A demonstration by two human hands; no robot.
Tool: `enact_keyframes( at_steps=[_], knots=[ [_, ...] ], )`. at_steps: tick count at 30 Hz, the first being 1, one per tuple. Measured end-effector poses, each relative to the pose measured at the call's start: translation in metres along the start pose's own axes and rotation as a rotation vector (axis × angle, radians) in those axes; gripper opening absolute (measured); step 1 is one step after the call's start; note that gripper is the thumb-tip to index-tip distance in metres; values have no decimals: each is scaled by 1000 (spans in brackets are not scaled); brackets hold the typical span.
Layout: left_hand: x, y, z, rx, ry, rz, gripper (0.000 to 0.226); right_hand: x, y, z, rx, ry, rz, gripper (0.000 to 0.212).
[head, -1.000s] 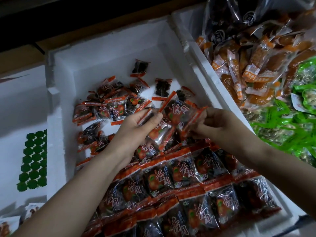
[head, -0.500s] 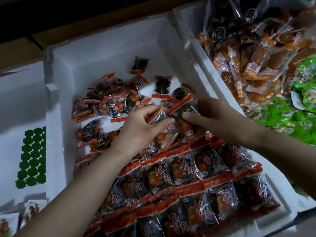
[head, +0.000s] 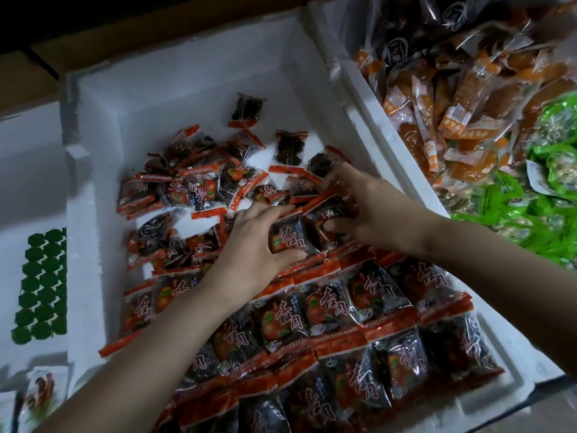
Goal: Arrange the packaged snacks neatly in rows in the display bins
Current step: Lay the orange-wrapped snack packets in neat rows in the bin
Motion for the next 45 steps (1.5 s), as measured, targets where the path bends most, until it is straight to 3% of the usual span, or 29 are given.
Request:
enact_keyframes(
  at_steps=[4,10,14,21,25,29,32,38,42,45],
  knots=[
    [0,2,-4,69,49,-59,73,-1,-3,2,17,-57,0,25],
    [-2,2,-9,46,68,-30,64,9,-10,10,101,-121,-47,23],
    [2,3,-10,64,88,-43,66,8,-14,4,-46,17,50,23],
    [2,6,-11,197,93,-143,72,4,-18,1,-397,64,221,34],
    [5,2,-4,236,85,-140,73,14,-10,9,-221,22,141,36],
    [29,0,8,64,-29,-75,54,41,-12,22,-128,-82,51,36],
    [63,5,6,15,-76,0,47,65,-22,25,-238,-7,18,41],
    [108,7,-10,189,28,166,64,98,-34,16,-629,243,50,48],
    [122,12,-14,-87,88,264,71,107,-37,19,-739,299,127,50],
    [121,7,-13,-249,164,253,43,108,-37,21,-778,303,198,44]
  ],
)
Point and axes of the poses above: each hand's wrist, its own x-axis towards the middle knuckle, its own z-axis out of the back of the hand, y = z × x, the point moved 1 cm from there along x, towards the middle knuckle, and after that the axes turned 4 degrees about z, right-handed, at the moved point
